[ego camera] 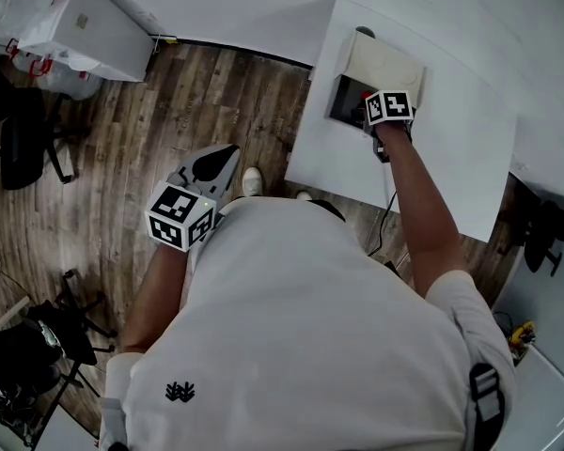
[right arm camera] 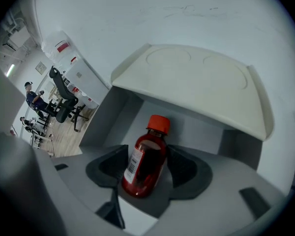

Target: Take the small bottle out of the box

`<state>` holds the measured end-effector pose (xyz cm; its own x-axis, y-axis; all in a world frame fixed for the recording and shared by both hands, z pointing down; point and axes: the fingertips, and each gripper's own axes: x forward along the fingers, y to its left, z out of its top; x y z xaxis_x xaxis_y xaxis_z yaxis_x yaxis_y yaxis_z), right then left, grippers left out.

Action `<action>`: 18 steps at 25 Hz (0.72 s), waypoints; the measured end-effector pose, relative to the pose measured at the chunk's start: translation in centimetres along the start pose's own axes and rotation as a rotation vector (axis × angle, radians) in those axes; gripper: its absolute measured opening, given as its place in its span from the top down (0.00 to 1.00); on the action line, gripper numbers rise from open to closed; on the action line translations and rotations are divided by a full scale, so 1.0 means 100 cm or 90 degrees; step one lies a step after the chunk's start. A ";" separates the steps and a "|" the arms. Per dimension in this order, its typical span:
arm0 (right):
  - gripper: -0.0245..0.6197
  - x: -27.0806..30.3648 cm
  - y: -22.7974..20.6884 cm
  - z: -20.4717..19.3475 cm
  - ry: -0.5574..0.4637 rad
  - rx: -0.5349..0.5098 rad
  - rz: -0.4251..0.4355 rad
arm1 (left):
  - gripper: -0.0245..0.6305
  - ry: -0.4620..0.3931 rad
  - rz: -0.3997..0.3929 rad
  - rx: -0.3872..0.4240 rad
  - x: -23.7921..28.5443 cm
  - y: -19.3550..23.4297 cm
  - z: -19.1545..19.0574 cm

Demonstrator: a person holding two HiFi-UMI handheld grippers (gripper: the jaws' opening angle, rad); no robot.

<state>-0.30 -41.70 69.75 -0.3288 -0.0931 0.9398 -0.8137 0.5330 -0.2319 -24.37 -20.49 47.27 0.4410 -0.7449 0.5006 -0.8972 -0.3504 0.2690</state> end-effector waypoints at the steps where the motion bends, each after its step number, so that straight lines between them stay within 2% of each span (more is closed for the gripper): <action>1: 0.57 0.000 0.000 0.001 -0.003 0.001 -0.003 | 0.95 0.000 -0.002 0.001 -0.001 0.003 0.000; 10: 0.60 -0.013 0.009 0.008 -0.035 0.017 -0.001 | 0.95 0.004 -0.024 0.002 -0.016 0.026 -0.006; 18: 0.60 -0.038 0.018 0.014 -0.074 0.035 0.002 | 0.95 -0.004 -0.056 0.019 -0.015 0.025 -0.001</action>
<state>-1.21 -41.55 65.41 -0.3819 -0.1896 0.9045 -0.8369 0.4862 -0.2514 -27.29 -20.24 47.29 0.5180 -0.7144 0.4703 -0.8553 -0.4316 0.2865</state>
